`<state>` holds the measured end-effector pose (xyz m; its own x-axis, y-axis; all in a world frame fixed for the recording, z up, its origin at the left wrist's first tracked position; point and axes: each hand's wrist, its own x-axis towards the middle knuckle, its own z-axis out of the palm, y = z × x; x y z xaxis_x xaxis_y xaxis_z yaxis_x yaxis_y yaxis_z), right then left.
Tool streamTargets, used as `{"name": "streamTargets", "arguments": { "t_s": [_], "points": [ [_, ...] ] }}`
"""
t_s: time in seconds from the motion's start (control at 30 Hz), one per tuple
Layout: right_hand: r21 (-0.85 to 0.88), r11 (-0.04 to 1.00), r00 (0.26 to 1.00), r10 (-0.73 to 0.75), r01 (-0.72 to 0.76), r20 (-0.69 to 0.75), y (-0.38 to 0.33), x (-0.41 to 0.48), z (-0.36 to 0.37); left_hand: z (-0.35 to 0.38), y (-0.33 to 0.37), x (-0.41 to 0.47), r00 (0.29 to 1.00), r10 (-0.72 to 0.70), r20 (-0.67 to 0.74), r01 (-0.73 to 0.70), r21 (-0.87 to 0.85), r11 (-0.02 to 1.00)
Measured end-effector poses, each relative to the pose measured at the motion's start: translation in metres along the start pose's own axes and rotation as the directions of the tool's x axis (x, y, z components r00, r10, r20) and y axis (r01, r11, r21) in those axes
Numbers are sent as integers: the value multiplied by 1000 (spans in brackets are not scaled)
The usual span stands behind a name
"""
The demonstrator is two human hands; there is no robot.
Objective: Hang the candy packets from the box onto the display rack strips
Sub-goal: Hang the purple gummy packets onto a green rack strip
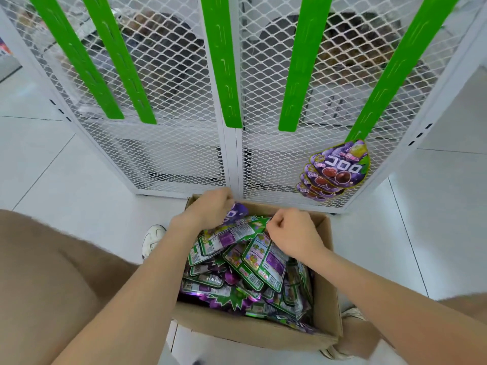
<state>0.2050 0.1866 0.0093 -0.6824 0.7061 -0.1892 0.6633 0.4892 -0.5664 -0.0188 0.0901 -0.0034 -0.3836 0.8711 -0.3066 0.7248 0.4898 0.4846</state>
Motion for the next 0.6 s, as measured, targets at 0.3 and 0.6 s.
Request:
{"name": "streamTargets", "arguments": {
  "t_s": [0.3, 0.6],
  "points": [
    [359, 905, 970, -243, 229, -8, -6, -9, -62, -41, 93, -36, 968, 189, -168, -245, -446, 861],
    [442, 894, 997, -82, 74, 0, 33, -12, -125, -8, 132, -28, 998, 19, -66, -64, -793, 606]
  ]
}}
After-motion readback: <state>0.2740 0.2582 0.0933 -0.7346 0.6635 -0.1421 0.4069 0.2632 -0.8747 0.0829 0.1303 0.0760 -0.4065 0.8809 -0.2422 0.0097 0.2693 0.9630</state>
